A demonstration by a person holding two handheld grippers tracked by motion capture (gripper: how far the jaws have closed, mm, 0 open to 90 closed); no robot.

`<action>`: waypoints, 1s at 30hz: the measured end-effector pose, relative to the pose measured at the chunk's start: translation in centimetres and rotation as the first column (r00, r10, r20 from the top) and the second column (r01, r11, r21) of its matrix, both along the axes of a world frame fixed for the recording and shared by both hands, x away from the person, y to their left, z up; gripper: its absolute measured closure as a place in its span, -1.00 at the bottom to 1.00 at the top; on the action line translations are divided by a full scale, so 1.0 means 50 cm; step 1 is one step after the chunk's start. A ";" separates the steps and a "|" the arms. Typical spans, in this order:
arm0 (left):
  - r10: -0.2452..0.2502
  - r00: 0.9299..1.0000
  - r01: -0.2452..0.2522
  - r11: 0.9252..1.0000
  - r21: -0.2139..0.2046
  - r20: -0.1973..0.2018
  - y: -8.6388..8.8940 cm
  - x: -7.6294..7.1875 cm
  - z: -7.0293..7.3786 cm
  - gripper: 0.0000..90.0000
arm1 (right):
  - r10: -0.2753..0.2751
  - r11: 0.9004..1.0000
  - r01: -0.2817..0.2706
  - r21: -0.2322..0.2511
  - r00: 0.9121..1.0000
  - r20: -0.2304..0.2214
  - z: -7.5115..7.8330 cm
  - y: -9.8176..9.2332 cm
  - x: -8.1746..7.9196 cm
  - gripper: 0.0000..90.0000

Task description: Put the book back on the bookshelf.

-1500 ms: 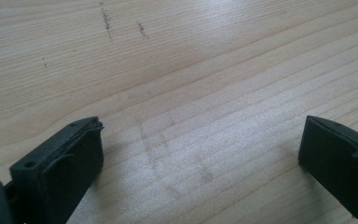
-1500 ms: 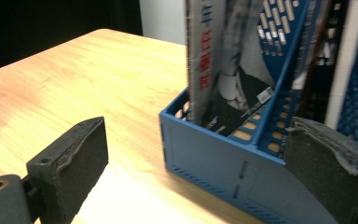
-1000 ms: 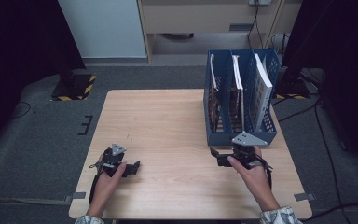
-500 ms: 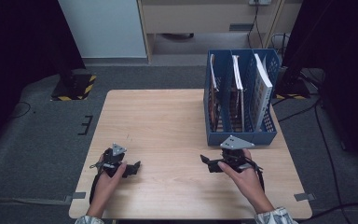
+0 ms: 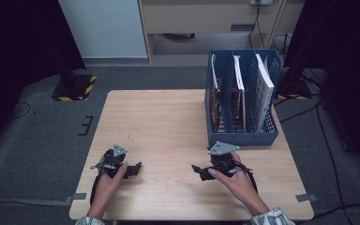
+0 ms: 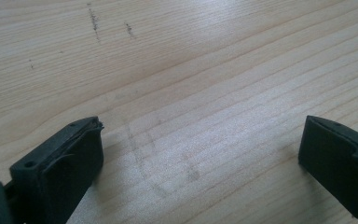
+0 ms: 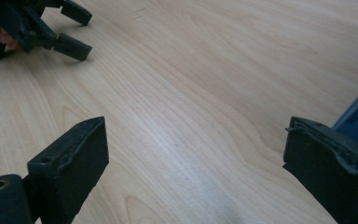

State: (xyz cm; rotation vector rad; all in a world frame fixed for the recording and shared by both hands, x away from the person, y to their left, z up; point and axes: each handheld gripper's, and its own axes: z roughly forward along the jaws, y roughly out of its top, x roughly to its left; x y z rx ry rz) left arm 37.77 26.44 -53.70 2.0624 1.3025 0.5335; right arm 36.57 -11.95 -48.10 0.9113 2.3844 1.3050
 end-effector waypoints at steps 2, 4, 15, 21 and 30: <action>0.000 1.000 0.000 1.000 0.000 0.000 0.000 0.000 0.000 -1.00 | 0.017 1.000 -0.017 -0.014 1.000 -0.017 -0.008 0.011 -0.001 -0.84; 0.000 1.000 0.000 1.000 0.000 0.000 0.000 0.000 0.000 -1.00 | 0.021 1.000 -0.021 -0.015 1.000 -0.021 -0.010 0.014 -0.001 -0.84; -0.002 1.000 0.002 1.000 0.000 0.000 -0.001 0.000 0.000 -1.00 | 0.054 0.997 -0.058 -0.046 0.995 -0.085 -0.042 0.049 0.011 -0.84; -0.002 1.000 0.002 1.000 0.000 0.000 -0.001 0.000 0.000 -1.00 | 0.059 0.995 -0.068 -0.075 0.992 -0.115 -0.061 0.058 0.027 -0.83; -0.003 1.000 0.003 1.000 0.000 0.000 -0.001 0.000 0.000 -1.00 | 0.068 0.994 -0.078 -0.082 0.990 -0.124 -0.075 0.094 0.036 -0.82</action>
